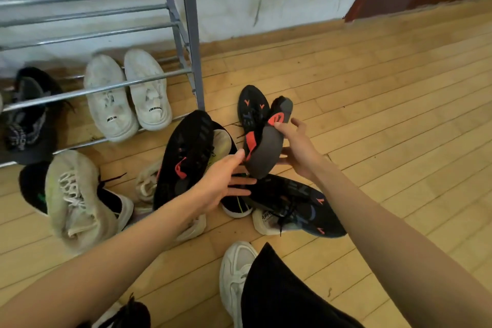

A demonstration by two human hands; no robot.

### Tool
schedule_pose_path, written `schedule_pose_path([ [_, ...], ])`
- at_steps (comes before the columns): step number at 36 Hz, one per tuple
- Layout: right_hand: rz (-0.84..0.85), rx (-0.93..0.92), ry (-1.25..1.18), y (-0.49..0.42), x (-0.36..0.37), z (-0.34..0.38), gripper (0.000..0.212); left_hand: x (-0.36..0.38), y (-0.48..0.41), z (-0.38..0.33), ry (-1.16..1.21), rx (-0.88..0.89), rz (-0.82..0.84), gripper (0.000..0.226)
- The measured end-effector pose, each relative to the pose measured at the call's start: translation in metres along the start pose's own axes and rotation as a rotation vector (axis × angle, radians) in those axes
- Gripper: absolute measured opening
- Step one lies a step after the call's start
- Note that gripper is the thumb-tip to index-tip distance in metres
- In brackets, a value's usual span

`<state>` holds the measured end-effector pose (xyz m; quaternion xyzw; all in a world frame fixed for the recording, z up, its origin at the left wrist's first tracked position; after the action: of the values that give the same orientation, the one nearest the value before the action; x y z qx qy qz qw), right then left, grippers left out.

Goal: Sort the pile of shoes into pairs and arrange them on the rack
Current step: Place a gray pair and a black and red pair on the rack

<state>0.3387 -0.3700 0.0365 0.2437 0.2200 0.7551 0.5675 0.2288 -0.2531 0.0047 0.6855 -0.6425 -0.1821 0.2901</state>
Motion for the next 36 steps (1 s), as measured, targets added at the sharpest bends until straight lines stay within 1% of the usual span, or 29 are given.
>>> schedule_pose_path([
  [2,0.056,-0.018,-0.084,-0.004,0.013,-0.004,0.058,-0.007,0.004,-0.002,0.204,-0.025,0.074,0.037],
  [4,0.124,-0.030,-0.135,-0.004,0.025,-0.007,0.046,-0.015,0.008,-0.004,0.314,-0.002,0.124,0.033],
  [5,0.165,-0.038,-0.151,-0.005,0.031,-0.008,0.041,-0.018,0.010,-0.005,0.330,0.018,0.127,0.032],
  [6,0.212,-0.046,-0.158,-0.004,0.038,-0.009,0.037,-0.022,0.010,-0.004,0.329,0.040,0.108,0.034],
  [8,0.283,-0.061,-0.133,-0.004,0.047,-0.012,0.034,-0.031,0.010,-0.001,0.284,0.087,0.010,0.044],
  [10,0.303,-0.036,-0.093,-0.001,0.054,-0.016,0.034,-0.042,0.012,0.002,0.166,0.136,-0.130,0.054],
  [12,0.332,0.003,0.027,0.000,0.059,-0.024,0.030,-0.053,0.014,0.005,0.002,0.193,-0.258,0.058],
  [13,0.361,0.022,0.131,0.000,0.062,-0.028,0.039,-0.058,0.015,0.006,-0.081,0.228,-0.304,0.059],
  [15,0.418,0.052,0.334,0.002,0.066,-0.037,0.073,-0.064,0.016,0.008,-0.232,0.288,-0.356,0.062],
  [16,0.436,0.069,0.376,0.002,0.066,-0.041,0.087,-0.066,0.017,0.009,-0.302,0.300,-0.370,0.064],
  [17,0.445,0.094,0.374,0.002,0.066,-0.047,0.096,-0.068,0.018,0.010,-0.375,0.299,-0.381,0.065],
  [18,0.440,0.121,0.343,0.002,0.066,-0.052,0.100,-0.071,0.018,0.010,-0.457,0.291,-0.391,0.066],
  [19,0.424,0.144,0.307,0.001,0.064,-0.056,0.100,-0.074,0.019,0.009,-0.554,0.279,-0.396,0.065],
  [21,0.377,0.184,0.276,-0.001,0.063,-0.064,0.095,-0.082,0.025,0.000,-0.791,0.307,-0.451,0.050],
  [23,0.323,0.204,0.273,-0.003,0.062,-0.070,0.085,-0.094,0.038,-0.013,-0.983,0.386,-0.575,0.035],
  [24,0.294,0.209,0.264,-0.005,0.061,-0.070,0.079,-0.103,0.044,-0.015,-1.032,0.385,-0.640,0.034],
  [25,0.270,0.214,0.260,-0.007,0.060,-0.070,0.074,-0.113,0.048,-0.013,-1.060,0.341,-0.686,0.039],
  [26,0.252,0.216,0.265,-0.009,0.058,-0.069,0.070,-0.125,0.049,-0.007,-1.066,0.256,-0.694,0.045],
  [27,0.240,0.216,0.277,-0.010,0.058,-0.068,0.069,-0.136,0.047,0.003,-1.060,0.135,-0.656,0.052],
  [29,0.233,0.213,0.307,-0.011,0.057,-0.066,0.070,-0.151,0.042,0.029,-1.014,-0.111,-0.505,0.060],
  [30,0.235,0.212,0.314,-0.011,0.057,-0.065,0.073,-0.154,0.041,0.040,-0.979,-0.189,-0.432,0.061],
  [32,0.241,0.220,0.306,-0.010,0.058,-0.068,0.082,-0.154,0.041,0.051,-0.939,-0.243,-0.347,0.059],
  [34,0.230,0.229,0.293,-0.011,0.060,-0.071,0.090,-0.152,0.039,0.053,-0.943,-0.240,-0.321,0.053],
  [36,0.199,0.234,0.281,-0.012,0.062,-0.073,0.091,-0.150,0.039,0.053,-0.933,-0.254,-0.291,0.044],
])
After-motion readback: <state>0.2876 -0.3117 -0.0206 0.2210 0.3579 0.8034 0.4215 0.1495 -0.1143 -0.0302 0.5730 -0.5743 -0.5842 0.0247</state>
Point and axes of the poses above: each hand's wrist, its own y-axis away from the middle knuckle, its own x-axis out of the palm, z = x × y, the point moved 8 cm from there along -y, towards the middle knuckle, and after that the axes turned 10 degrees about -y, right-handed, at the moved point
